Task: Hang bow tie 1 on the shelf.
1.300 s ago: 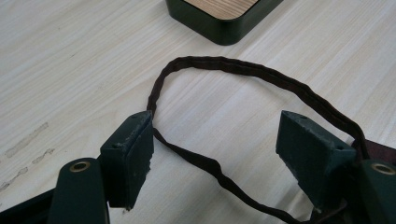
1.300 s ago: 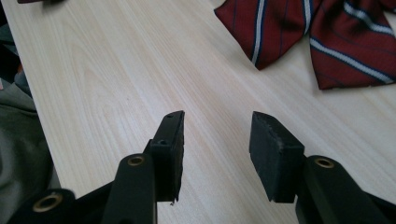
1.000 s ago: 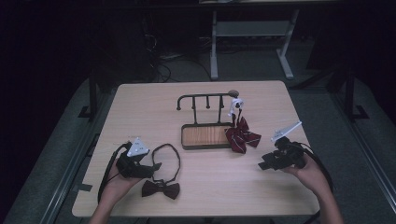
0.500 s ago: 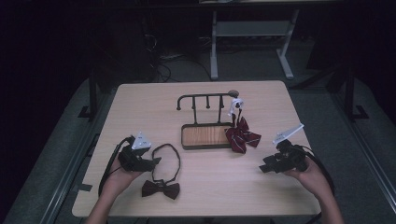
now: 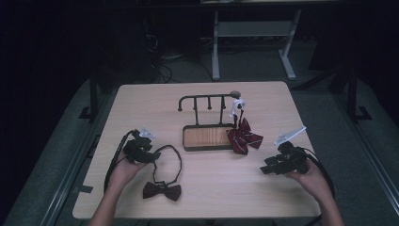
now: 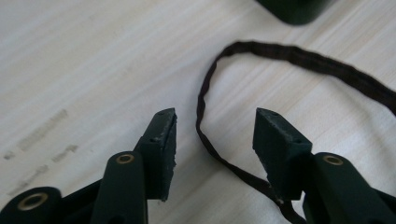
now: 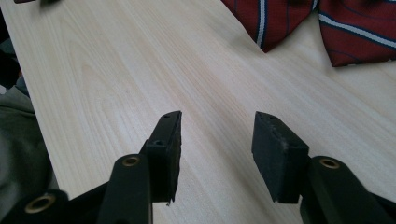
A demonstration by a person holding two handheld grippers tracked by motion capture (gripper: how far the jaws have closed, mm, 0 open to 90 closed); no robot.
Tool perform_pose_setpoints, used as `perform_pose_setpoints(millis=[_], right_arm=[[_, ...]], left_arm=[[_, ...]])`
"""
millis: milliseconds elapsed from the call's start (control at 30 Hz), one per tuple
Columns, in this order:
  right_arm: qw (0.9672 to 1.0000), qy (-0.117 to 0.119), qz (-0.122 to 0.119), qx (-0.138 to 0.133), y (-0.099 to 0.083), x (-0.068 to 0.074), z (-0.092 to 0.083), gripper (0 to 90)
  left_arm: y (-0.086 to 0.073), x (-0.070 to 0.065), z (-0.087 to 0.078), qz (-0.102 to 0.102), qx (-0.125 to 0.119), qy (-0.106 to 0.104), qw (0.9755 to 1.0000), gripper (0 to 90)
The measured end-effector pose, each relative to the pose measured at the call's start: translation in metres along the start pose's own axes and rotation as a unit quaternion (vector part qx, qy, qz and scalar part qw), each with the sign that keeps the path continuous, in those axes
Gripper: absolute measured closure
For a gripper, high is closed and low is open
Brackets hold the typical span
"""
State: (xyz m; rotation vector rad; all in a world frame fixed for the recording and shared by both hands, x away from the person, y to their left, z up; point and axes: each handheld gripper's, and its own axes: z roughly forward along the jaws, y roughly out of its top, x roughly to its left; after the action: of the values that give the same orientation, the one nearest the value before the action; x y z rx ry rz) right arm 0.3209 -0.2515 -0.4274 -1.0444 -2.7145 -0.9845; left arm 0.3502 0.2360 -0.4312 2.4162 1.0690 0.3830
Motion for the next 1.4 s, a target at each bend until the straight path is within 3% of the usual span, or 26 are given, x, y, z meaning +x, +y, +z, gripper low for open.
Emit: perform_pose_setpoints(millis=[267,533,800,967,1167,1300,1400], right_arm=[[1.0000,-0.003,0.006,-0.006,-0.002,0.000,-0.003,51.1],[0.9999,-0.007,0.001,-0.014,-0.002,0.002,-0.005,53.9],[0.9998,-0.007,0.000,-0.017,-0.001,0.004,-0.006,54.6],[0.9998,-0.002,-0.002,-0.020,0.000,0.004,-0.006,54.5],[0.9998,0.002,0.000,-0.022,-0.002,0.001,-0.005,54.4],[0.9997,0.007,0.005,-0.023,-0.003,0.000,-0.005,54.1],[0.9996,0.010,0.005,-0.025,-0.004,-0.002,-0.005,54.0]], left_arm=[[-0.005,0.000,0.008,-0.001,0.019,0.003,0.9998,56.1],[-0.008,0.004,0.009,-0.001,0.027,-0.003,0.9996,67.6],[-0.010,0.006,0.011,-0.006,0.028,-0.013,0.9995,77.7],[-0.009,0.005,0.008,0.009,0.019,-0.012,0.9997,89.4],[-0.008,0.002,0.006,0.021,0.015,-0.012,0.9996,89.7],[-0.008,0.002,0.003,0.007,0.003,-0.025,0.9996,89.8],[-0.008,0.004,0.000,0.012,0.003,-0.028,0.9995,89.7]])
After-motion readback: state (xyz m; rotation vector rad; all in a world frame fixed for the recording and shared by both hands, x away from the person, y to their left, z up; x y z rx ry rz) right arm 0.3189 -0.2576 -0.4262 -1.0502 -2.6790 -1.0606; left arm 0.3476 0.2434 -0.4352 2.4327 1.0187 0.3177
